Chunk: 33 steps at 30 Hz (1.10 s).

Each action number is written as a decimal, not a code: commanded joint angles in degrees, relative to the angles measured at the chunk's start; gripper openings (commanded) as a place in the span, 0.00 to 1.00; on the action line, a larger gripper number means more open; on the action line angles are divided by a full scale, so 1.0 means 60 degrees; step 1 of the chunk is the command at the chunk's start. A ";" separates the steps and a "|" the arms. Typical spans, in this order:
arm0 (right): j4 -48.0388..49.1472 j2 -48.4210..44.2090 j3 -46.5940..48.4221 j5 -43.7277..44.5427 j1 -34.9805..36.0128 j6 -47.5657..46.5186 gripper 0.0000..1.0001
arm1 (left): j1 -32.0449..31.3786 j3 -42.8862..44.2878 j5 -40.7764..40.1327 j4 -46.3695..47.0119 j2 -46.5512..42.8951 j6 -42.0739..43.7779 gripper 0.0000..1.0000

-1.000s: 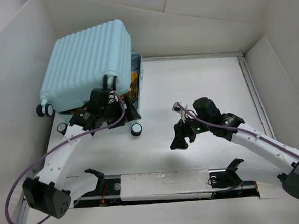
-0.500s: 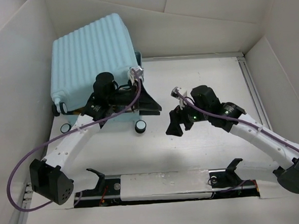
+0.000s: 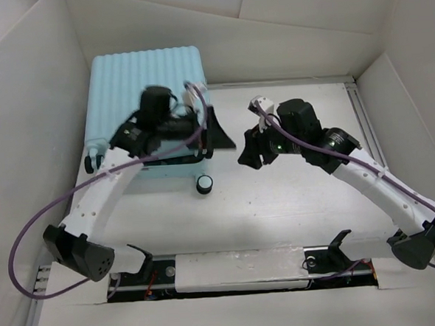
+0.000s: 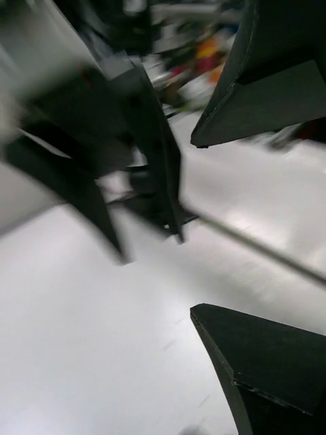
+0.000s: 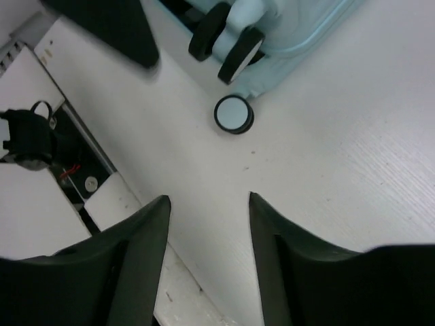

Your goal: Pack the luggage

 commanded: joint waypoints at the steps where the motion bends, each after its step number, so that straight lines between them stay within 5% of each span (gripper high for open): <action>1: 0.0041 0.0113 0.0886 0.0295 -0.0331 0.0025 0.53 | 0.1679 0.2988 -0.1358 0.1182 0.0064 -0.0142 1.00; 2: 0.0041 0.0113 0.1003 0.0208 -0.0332 0.0025 0.42 | 0.2090 0.3267 -0.1522 0.1403 0.0210 -0.0421 1.00; 3: 0.0143 0.0113 0.1004 0.0207 -0.0492 0.0025 0.24 | 0.2993 0.3516 -0.1655 0.1565 0.0589 -0.0699 0.87; 4: 0.0144 0.0113 0.1004 0.0120 -0.0595 0.0025 0.19 | 0.3466 0.4215 -0.2163 0.1566 0.0868 -0.0949 0.73; 6: 0.0508 0.0113 0.1004 -0.0056 -0.0902 0.0112 0.18 | 0.4838 0.4835 -0.3014 0.1566 0.1541 -0.1812 0.40; 7: 0.0597 0.0243 0.1091 -0.0202 -0.1005 0.0113 0.23 | 0.5254 0.4924 -0.3482 0.1726 0.1646 -0.2163 0.38; 9: 0.0860 0.0492 0.1237 -0.0670 -0.1313 0.0360 0.43 | 0.6045 0.4663 -0.4860 0.2544 0.1749 -0.3070 0.43; 10: 0.1355 0.0769 0.1340 -0.0788 -0.1314 0.0507 0.67 | 0.6658 0.4560 -0.5400 0.2693 0.1880 -0.3235 0.48; 13: 0.2787 0.1399 0.1589 -0.1737 -0.1679 0.1194 0.88 | 0.7728 0.4456 -0.7058 0.2577 0.2377 -0.3647 0.61; 17: 0.4154 0.3212 0.2277 -0.2342 -0.1680 0.2060 0.96 | 0.8770 0.5027 -0.8012 0.1393 0.3154 -0.3808 0.73; 23: 0.3454 0.4859 0.2927 -0.2405 -0.0876 0.1944 0.99 | 0.9491 0.4077 -0.7838 0.1347 0.3404 -0.3354 0.84; 27: 0.4610 0.5106 0.2176 -0.2328 -0.0582 0.2383 0.99 | 0.9375 0.3299 -0.6550 0.1334 0.4149 -0.2754 0.84; 33: 0.3777 0.5593 0.1857 -0.2490 -0.0215 0.2075 0.99 | 0.8643 0.0170 -0.5672 0.2732 0.3626 -0.2152 0.72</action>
